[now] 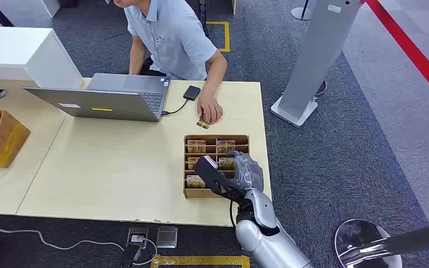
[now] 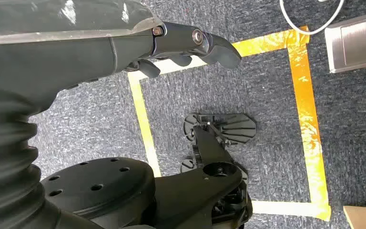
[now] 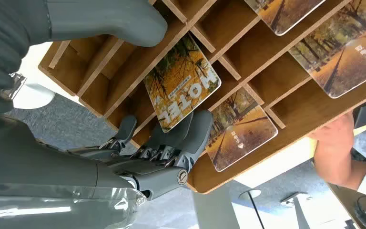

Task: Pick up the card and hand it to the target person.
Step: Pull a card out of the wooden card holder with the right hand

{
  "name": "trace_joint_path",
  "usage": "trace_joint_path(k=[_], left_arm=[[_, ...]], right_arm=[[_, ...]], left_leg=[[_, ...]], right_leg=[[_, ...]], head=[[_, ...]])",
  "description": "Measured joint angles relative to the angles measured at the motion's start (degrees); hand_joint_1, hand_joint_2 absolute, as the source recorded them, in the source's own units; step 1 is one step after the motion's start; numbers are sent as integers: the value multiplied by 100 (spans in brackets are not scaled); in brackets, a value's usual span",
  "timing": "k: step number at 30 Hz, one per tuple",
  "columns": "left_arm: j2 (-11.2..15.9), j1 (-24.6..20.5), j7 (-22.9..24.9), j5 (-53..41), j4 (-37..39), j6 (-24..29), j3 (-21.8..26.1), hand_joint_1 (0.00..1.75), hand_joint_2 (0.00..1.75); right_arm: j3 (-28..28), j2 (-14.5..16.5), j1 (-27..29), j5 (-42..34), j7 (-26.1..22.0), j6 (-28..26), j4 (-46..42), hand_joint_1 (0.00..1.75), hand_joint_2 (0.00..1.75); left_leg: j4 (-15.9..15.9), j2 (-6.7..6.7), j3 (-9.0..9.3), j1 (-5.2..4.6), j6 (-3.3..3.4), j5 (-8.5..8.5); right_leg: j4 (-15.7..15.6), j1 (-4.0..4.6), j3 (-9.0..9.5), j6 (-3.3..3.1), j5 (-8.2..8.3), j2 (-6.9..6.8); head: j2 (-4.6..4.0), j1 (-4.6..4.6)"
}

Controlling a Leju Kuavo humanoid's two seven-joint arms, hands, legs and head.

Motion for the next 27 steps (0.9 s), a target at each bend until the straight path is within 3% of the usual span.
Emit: trace_joint_path(k=[24,27], left_arm=[[0,0,0,2,0,-76,0,0,175],[0,0,0,2,0,-87,0,0,175]], right_arm=[[-58,-4,-1,21,-3,24,4,87,175],[-56,-4,-3,53,-2,43,16,117,175]], left_leg=[[0,0,-1,0,0,0],[0,0,0,0,0,0]], right_leg=[[0,0,0,0,0,0],[0,0,1,0,0,0]], head=[[-1,1],[-1,1]])
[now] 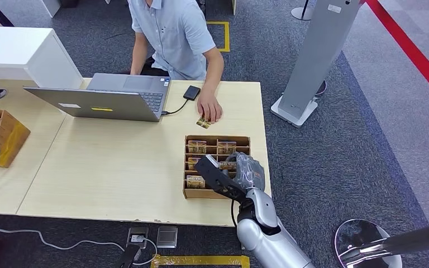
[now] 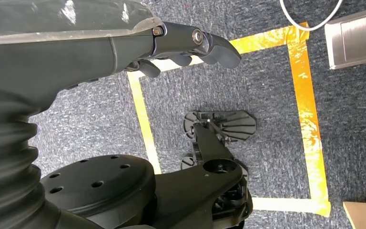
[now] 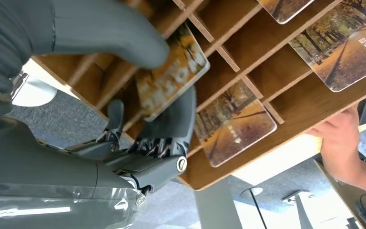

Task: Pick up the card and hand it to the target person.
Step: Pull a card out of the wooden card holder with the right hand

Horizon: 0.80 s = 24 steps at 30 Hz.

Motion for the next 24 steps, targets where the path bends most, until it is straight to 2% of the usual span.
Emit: trace_joint_path(k=[1,2,12,19,24], left_arm=[[0,0,0,-1,0,-4,0,0,175],[0,0,0,-1,0,-5,0,0,175],[0,0,0,0,0,-5,0,0,175],[0,0,-2,0,0,21,0,0,175],[0,0,-4,1,0,32,0,0,175]], right_arm=[[1,0,-1,14,0,10,6,128,175],[1,1,-3,22,-3,20,10,131,175],[3,4,-18,25,-48,29,16,134,175],[5,8,-19,29,-84,38,22,173,175],[7,11,-17,26,-101,29,30,175,175]], left_leg=[[0,0,0,0,0,0],[0,0,0,0,0,0],[0,0,2,0,0,0],[0,0,4,0,0,0],[0,0,5,0,0,0]], right_leg=[[0,0,0,0,0,0],[0,0,0,0,0,0],[0,0,2,0,0,0],[0,0,5,0,0,0],[0,0,5,0,0,0]], head=[[0,0],[-1,0],[-1,-2],[-1,-2],[-1,0]])
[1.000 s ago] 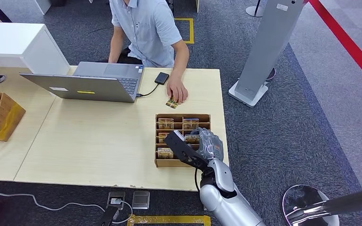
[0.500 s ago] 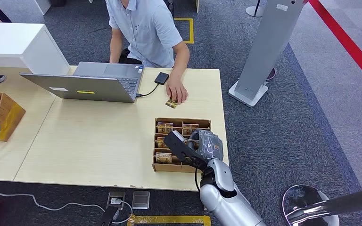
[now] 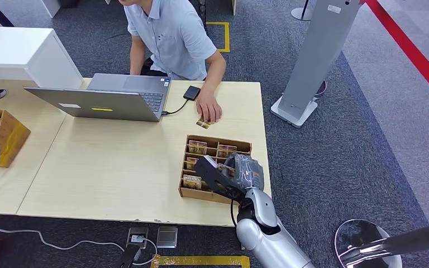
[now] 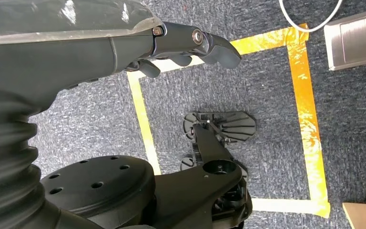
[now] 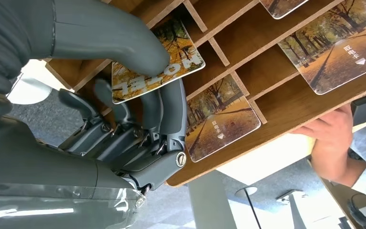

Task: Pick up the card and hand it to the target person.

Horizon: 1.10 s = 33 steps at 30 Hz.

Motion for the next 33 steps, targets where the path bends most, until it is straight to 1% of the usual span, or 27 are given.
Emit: trace_joint_path(k=[5,10,17,22,27,30,33], left_arm=[[0,0,-13,-15,0,24,-1,0,175],[0,0,-13,-15,0,52,-2,0,175],[0,2,-30,-7,0,83,-2,0,175],[0,3,-47,-7,0,50,-2,0,175],[0,3,-70,-10,0,-49,-2,0,175],[0,3,-96,-12,0,-90,-3,0,175],[0,1,-91,-42,0,-140,-11,0,175]], right_arm=[[0,-4,6,0,-31,-50,2,175,175],[-3,-34,71,50,-212,-81,-81,175,175],[-39,-225,315,-149,-521,-215,-837,175,175],[-68,-391,369,-348,-775,-339,-1453,175,175],[-157,-501,170,-706,-1092,-382,-1852,175,175],[-201,-534,-76,-922,-1245,-358,-1942,175,175],[-272,-544,-390,-1389,-1477,-353,-1898,175,175]], left_leg=[[0,0,0,0,0,0],[0,0,0,0,0,0],[0,0,-2,0,0,0],[0,0,-1,0,0,0],[0,0,-1,0,0,1],[0,1,-1,0,0,1],[0,0,-3,0,0,2]], right_leg=[[0,0,-1,0,0,0],[0,0,-1,0,0,0],[0,0,-4,0,0,0],[-1,0,-3,0,0,0],[0,0,-2,0,1,1],[0,0,-1,0,1,1],[1,0,-2,0,2,0]], head=[[0,-1],[1,0],[1,0],[0,0],[0,-1],[0,-1],[0,-1]])
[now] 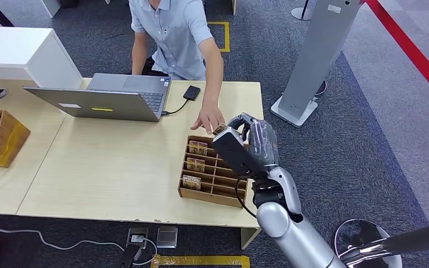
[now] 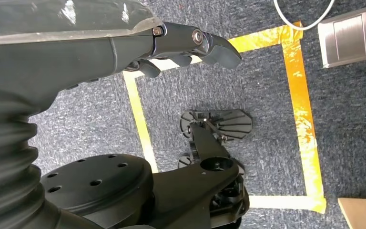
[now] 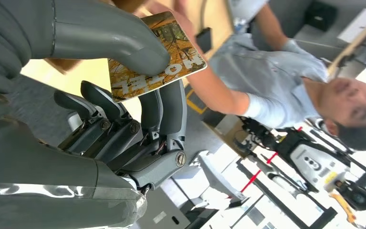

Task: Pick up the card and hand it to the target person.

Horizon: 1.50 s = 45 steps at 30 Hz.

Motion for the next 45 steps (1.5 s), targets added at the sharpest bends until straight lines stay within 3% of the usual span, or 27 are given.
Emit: trace_joint_path(k=[6,12,19,35,45], left_arm=[[0,-37,95,-71,0,-74,-54,0,175],[0,-69,114,-72,0,-104,-91,0,175],[0,-83,202,-72,0,-200,-96,0,175],[0,-63,160,-16,2,-325,-100,0,175],[2,-52,81,-27,4,-346,-100,0,175]], right_arm=[[-129,45,-888,-758,-593,-130,790,175,175],[-144,185,-1308,-737,-656,-120,1593,175,175],[-76,606,-1867,-800,-884,-100,2799,175,175],[175,1283,-2188,-811,-1105,-23,4366,175,175],[310,1377,-2261,-989,-1191,-115,4706,175,175]], left_leg=[[0,-3,-1,0,1,2],[0,-4,-6,0,1,2],[0,-4,-7,0,0,3],[0,-3,-7,0,0,3],[0,-3,-7,0,0,3]], right_leg=[[1,0,1,1,1,-3],[2,0,-3,0,1,-3],[3,1,-4,0,0,-4],[3,1,-5,0,0,-3],[3,0,-4,1,1,-3]], head=[[0,2],[0,1],[1,-3],[0,-1],[0,3]])
